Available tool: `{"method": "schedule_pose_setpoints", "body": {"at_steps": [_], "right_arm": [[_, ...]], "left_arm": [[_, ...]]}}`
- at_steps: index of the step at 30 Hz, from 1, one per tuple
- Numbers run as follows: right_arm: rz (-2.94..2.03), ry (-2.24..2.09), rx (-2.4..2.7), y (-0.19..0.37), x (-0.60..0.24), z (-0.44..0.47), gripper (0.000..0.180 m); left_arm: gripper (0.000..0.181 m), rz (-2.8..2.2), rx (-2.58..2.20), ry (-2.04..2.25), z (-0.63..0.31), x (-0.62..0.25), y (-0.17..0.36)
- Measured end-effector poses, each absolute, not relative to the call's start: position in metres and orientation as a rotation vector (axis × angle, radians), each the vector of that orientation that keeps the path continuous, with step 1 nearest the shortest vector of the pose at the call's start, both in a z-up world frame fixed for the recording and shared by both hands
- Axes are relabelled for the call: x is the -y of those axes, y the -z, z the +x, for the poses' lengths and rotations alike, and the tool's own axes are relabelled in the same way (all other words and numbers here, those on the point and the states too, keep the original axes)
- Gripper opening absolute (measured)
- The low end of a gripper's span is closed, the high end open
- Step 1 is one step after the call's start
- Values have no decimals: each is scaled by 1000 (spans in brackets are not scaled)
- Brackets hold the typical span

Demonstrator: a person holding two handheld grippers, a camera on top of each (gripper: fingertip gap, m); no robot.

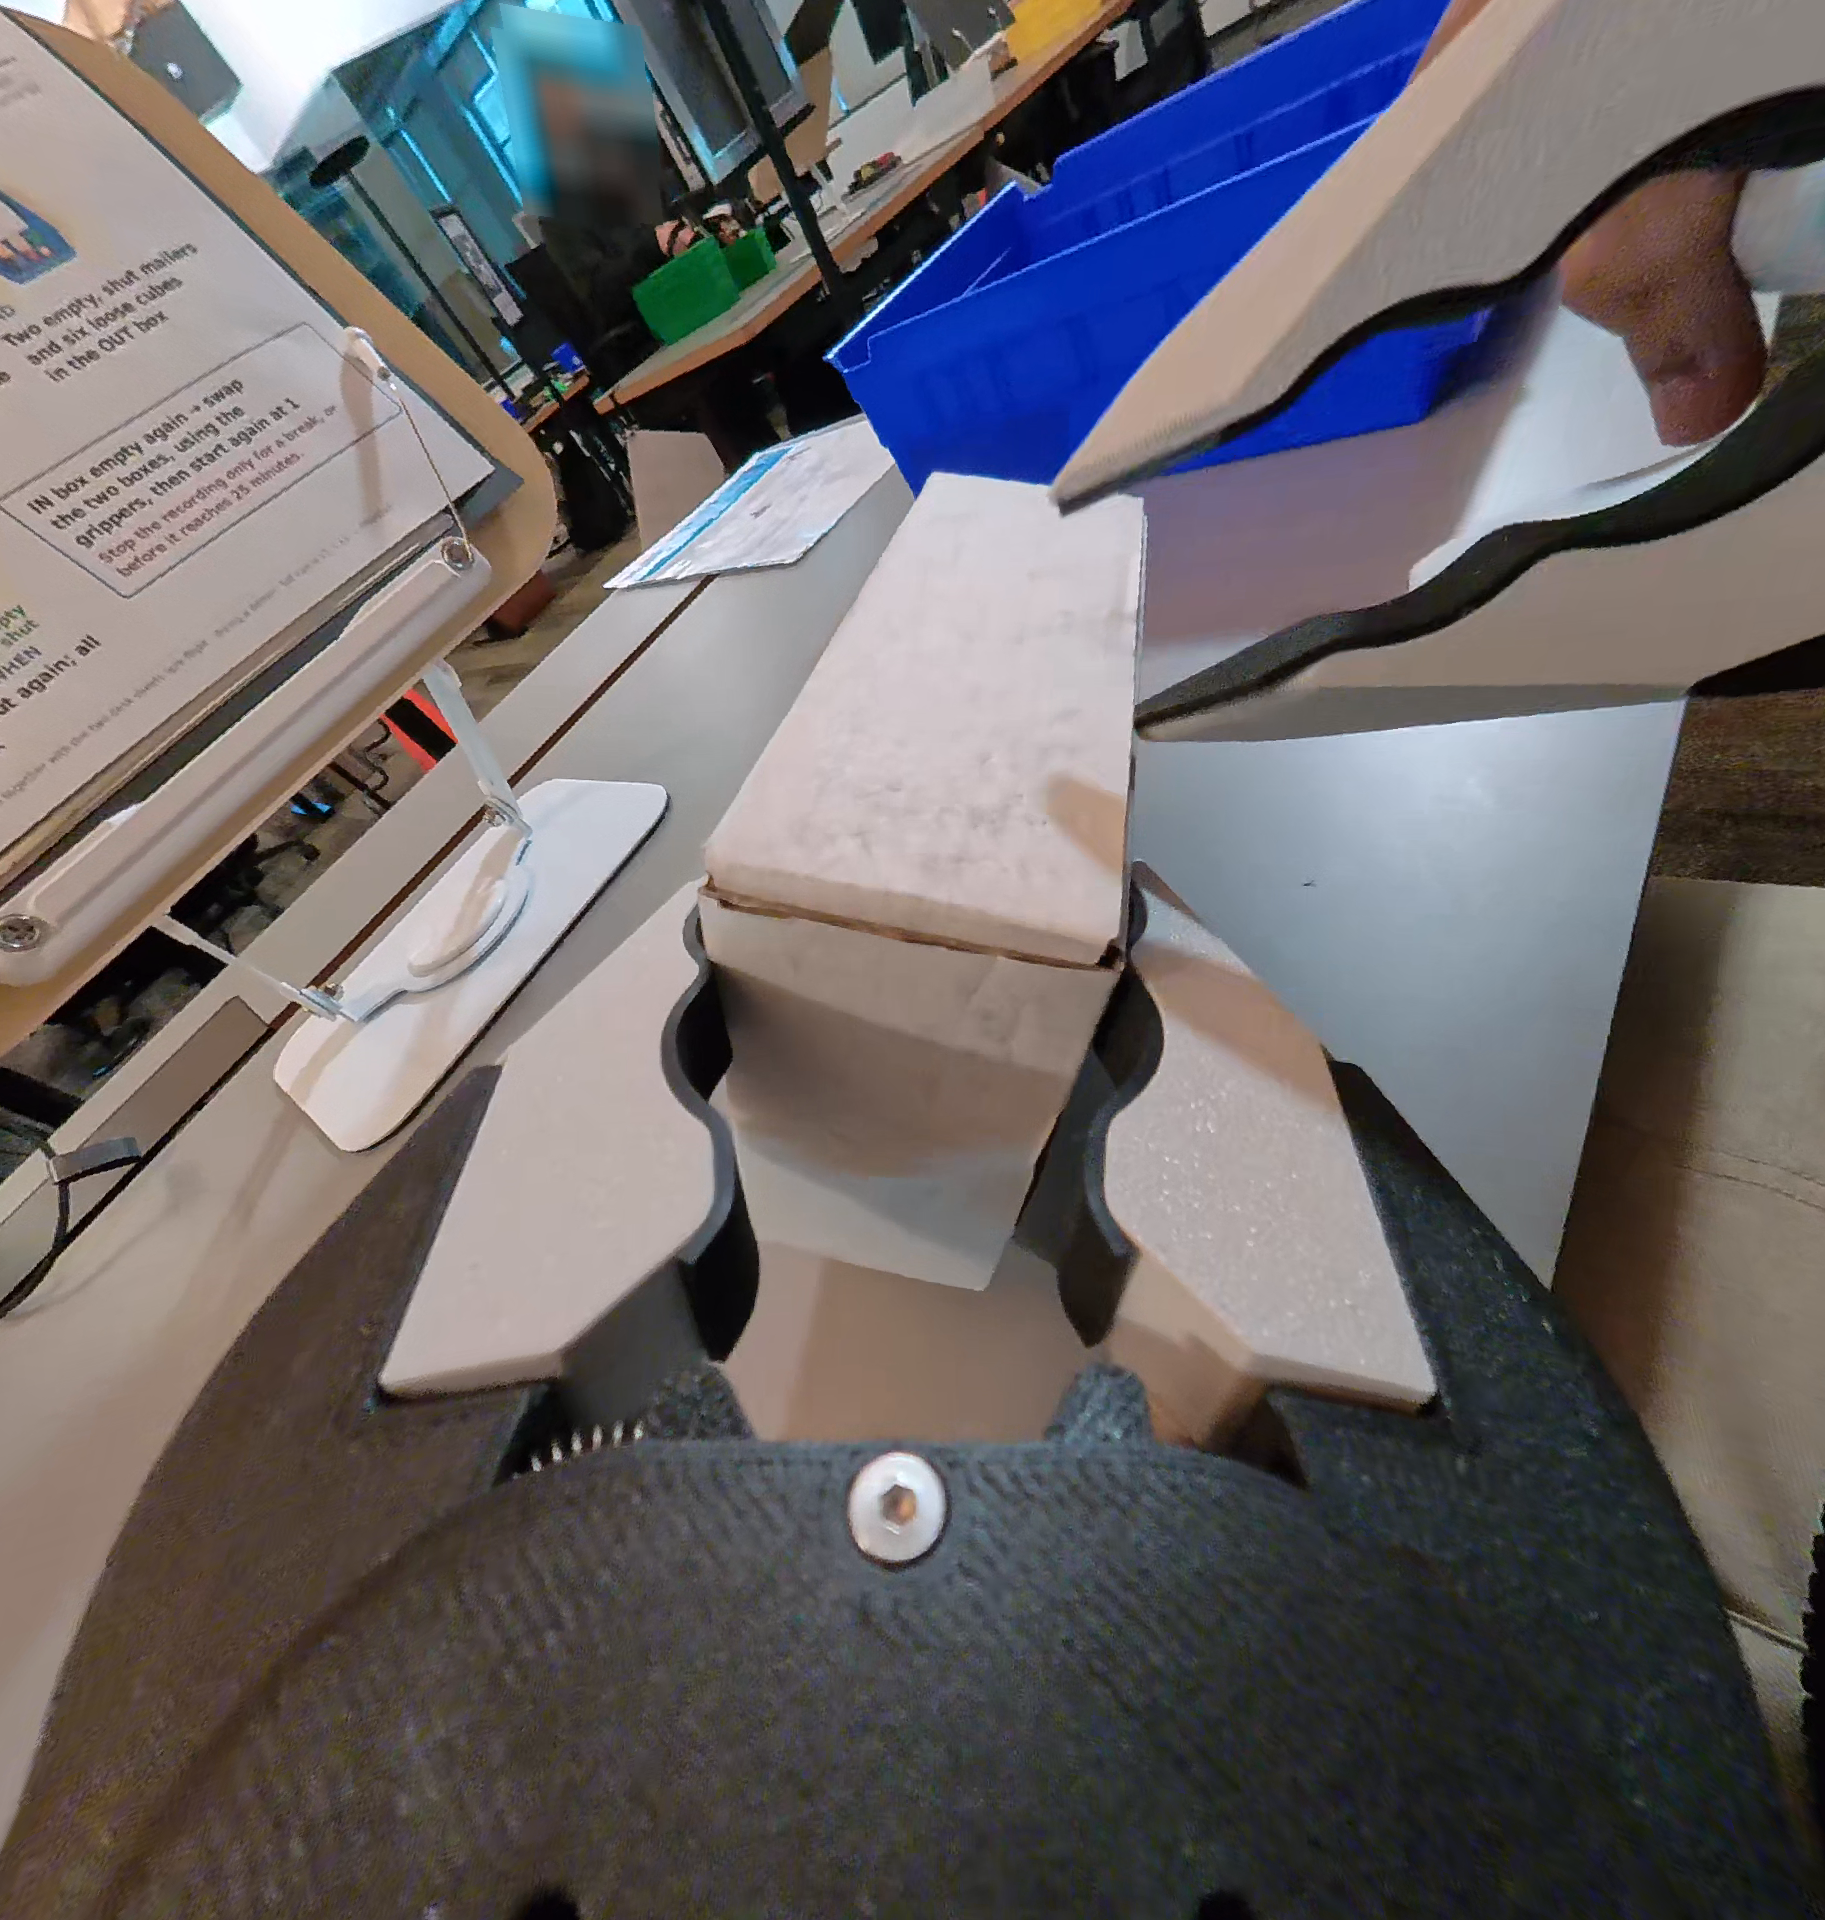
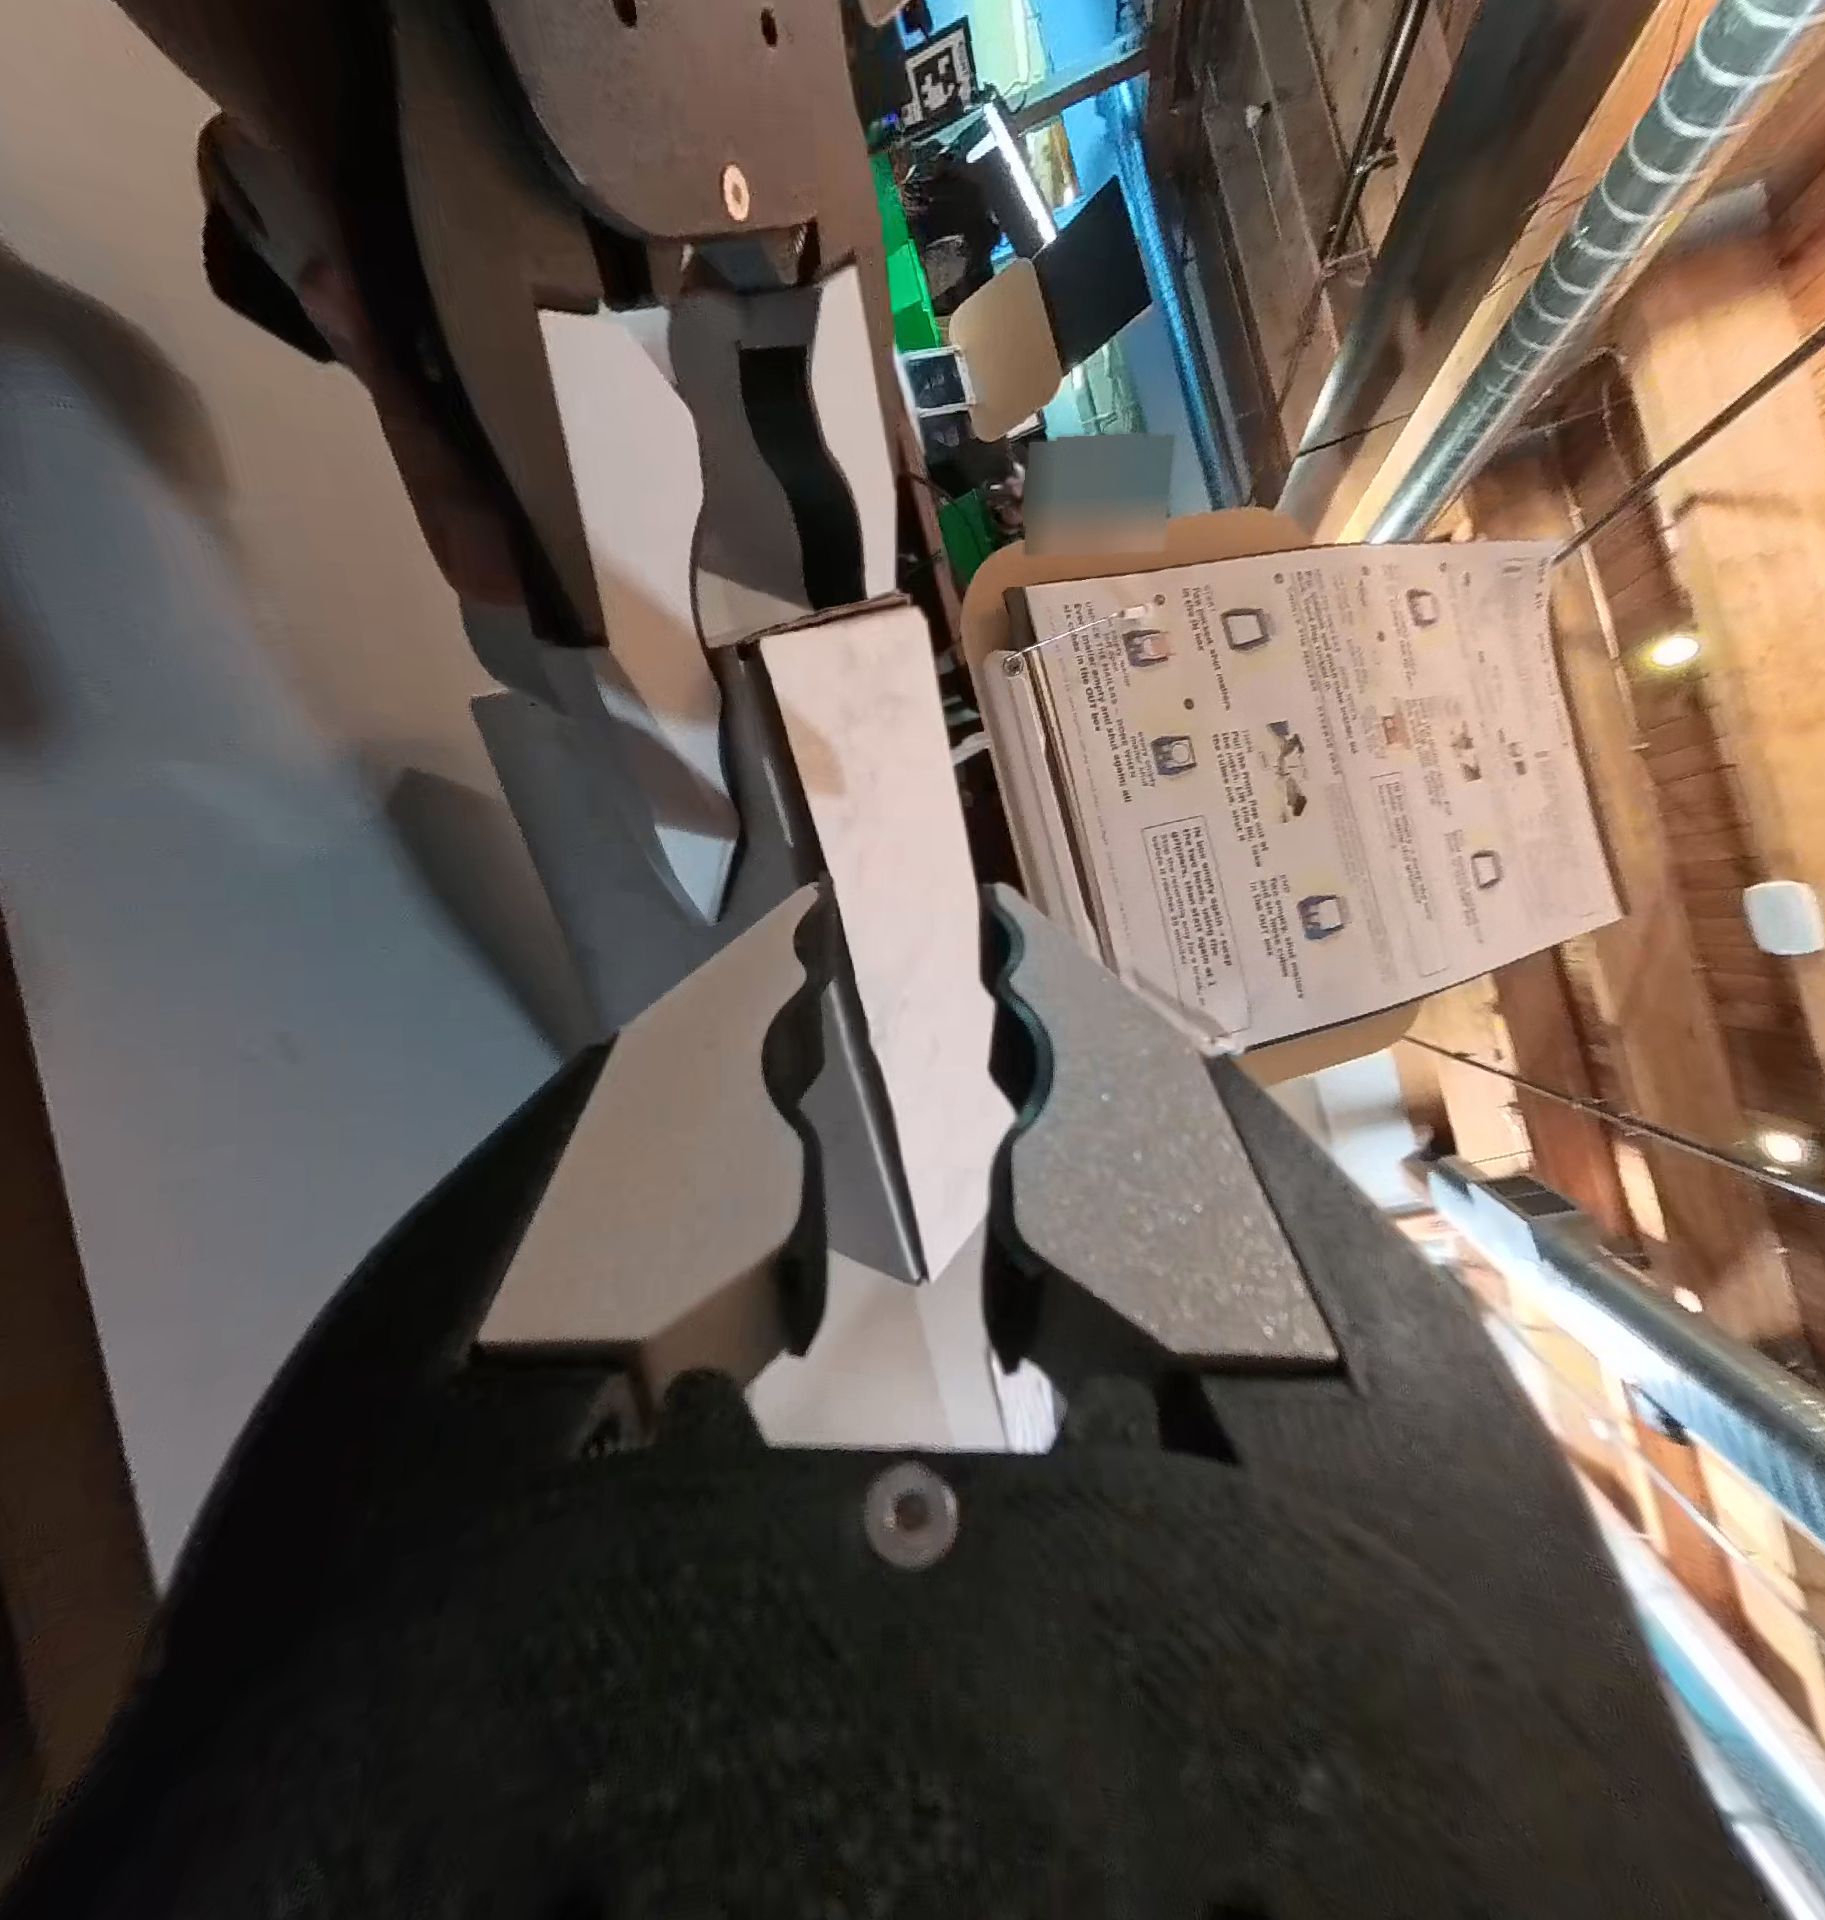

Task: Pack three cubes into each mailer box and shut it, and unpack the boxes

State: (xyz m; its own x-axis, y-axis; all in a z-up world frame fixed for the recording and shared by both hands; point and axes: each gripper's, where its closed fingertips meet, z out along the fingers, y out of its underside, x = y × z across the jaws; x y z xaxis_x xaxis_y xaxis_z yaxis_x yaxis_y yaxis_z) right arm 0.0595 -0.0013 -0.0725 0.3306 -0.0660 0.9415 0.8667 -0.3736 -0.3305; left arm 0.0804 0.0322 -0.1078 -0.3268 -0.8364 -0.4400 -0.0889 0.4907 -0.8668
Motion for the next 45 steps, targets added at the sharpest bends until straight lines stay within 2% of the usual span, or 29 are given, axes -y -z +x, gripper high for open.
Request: {"method": "schedule_pose_setpoints", "body": {"at_steps": [8, 9, 11, 14, 16, 29, 37, 45], "right_arm": [[-1622, 1208, 705, 67, 3, 61, 31], [-1626, 1194, 698, 67, 3, 61, 29], [-1555, 1236, 686, 57, 5, 61, 4], [-1604, 1226, 746, 67, 6, 61, 26], [-1647, 1225, 750, 77, 3, 64, 34], [-1639, 1222, 741, 76, 3, 65, 33], [-1660, 1242, 782, 81, 4, 64, 46], [-1609, 1342, 835, 76, 5, 62, 43]], "left_arm": [[71, -805, -1753, 950, 81, -32, 108], [71, -819, -1753, 969, 81, -32, 108], [71, -846, -1757, 997, 81, -33, 110], [71, -884, -1737, 1012, 82, -40, 111], [71, -908, -1731, 1028, 83, -42, 110], [71, -819, -1750, 986, 80, -32, 110], [70, -638, -1764, 735, 80, -33, 113], [69, -684, -1774, 775, 79, -32, 113]]}}
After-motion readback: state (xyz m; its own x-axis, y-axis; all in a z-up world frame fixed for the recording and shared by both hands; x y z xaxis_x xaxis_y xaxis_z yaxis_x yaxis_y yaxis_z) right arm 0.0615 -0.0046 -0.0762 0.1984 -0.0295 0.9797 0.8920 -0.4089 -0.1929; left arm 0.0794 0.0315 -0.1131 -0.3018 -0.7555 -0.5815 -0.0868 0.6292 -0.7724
